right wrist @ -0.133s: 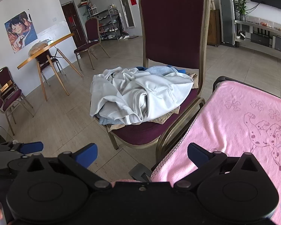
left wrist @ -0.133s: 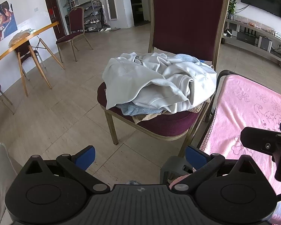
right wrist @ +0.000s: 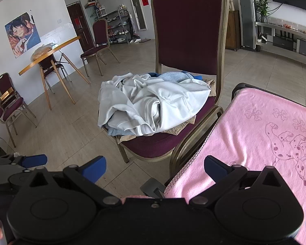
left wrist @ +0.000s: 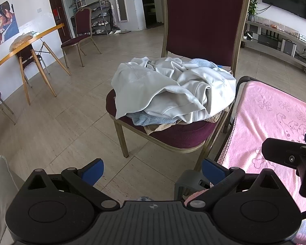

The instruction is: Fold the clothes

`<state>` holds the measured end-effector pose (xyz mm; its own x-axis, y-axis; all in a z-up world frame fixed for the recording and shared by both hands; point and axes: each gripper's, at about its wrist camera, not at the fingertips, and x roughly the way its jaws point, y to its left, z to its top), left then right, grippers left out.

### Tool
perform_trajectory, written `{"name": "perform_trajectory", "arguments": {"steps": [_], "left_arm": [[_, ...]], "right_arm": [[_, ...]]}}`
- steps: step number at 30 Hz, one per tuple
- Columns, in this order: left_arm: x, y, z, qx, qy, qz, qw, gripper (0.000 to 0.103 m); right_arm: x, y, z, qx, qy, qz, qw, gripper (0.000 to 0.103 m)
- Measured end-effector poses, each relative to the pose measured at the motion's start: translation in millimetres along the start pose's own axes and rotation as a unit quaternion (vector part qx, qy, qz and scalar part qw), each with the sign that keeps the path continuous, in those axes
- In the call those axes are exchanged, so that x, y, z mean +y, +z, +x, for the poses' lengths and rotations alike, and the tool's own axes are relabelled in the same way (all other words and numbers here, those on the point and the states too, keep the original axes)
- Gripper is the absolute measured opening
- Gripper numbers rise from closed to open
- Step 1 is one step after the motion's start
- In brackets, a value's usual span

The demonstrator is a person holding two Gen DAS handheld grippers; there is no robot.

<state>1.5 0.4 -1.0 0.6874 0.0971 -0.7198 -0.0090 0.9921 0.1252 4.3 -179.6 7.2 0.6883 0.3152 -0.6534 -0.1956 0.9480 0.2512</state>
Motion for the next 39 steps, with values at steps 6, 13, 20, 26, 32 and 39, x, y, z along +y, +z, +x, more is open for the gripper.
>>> {"name": "perform_trajectory", "arguments": {"steps": [6,13,20,26,32,39], "left_arm": [[-1.1,-1.2,-1.4,0.0,0.0,0.0,1.0,0.103],[-1.5,-0.2,0.2,-0.001,0.003,0.002,1.0,0.103],[-1.1,-0.4,0.3,-0.001,0.003,0.001,1.0,0.103],[-1.3,-1.2,0.4,-0.001,0.003,0.001,1.0,0.103],[-0.8,-1.7,-0.3,-0.002,0.004,0.0,1.0,0.103],[-1.6,-3.1,-0.9,-0.002,0.003,0.002,1.0,0.103]], "right_arm": [[-0.8,0.7,0.9,0.002,-0.001,-0.001,1.0,0.103],[0.0,-2.4,-1.2,0.001,-0.001,0.0,1.0,0.103],[-1.0,-1.9,0.1,0.003,0.0,0.001,1.0,0.103],[-1.5,-2.5,0.7,0.006,0.001,0.003,1.0,0.103],[-1.2,-3.2,1.6,0.005,0.002,0.003,1.0,0.103],[-1.2,-3.5,2.5,0.008,0.003,0.004,1.0,0.103]]}}
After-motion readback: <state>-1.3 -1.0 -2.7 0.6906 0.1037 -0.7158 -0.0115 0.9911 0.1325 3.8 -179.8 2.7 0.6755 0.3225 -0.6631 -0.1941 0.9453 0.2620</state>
